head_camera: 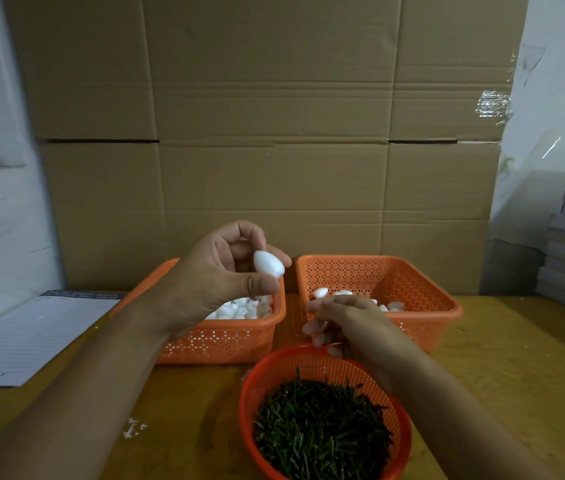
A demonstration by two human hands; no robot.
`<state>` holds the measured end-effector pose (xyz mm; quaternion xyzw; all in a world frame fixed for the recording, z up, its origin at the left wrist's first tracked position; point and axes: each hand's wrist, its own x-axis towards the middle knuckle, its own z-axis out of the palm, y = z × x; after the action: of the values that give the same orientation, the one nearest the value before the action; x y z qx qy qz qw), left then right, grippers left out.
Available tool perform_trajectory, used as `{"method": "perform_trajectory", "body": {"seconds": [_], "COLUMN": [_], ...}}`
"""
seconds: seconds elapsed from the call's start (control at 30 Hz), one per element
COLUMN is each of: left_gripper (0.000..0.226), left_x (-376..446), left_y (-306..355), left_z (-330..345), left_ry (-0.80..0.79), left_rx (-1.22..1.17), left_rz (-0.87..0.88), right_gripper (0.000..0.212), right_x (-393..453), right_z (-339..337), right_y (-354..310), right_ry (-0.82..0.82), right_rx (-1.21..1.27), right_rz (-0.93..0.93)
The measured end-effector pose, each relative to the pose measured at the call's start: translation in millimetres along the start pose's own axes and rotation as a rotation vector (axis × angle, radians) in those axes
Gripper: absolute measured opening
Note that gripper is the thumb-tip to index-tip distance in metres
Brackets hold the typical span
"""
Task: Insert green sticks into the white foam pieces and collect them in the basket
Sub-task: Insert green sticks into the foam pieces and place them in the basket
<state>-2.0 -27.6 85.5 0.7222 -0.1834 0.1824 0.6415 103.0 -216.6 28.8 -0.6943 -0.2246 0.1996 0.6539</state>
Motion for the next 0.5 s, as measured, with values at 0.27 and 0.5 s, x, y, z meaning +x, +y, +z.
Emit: {"method": "perform_trajectory", "body": {"seconds": [0.27,0.5], "left_gripper": [0.039,0.030], "left_x": [0.6,0.0], "left_y": [-2.7,-3.7], "left_z": [-3.1,-0.3], "left_ry": [0.004,0.023], "left_rx": [-0.010,0.071], "left_rz": [0.010,0.012], "right_gripper": [0.020,0.020], "right_x": [-1.3,-1.6], "right_z": [1.0,1.8], "right_y": [-1.2,-2.0], "right_ry": [0.003,0.004], "right_rx": [0.004,0.006], "right_rz": [0.003,0.005]}}
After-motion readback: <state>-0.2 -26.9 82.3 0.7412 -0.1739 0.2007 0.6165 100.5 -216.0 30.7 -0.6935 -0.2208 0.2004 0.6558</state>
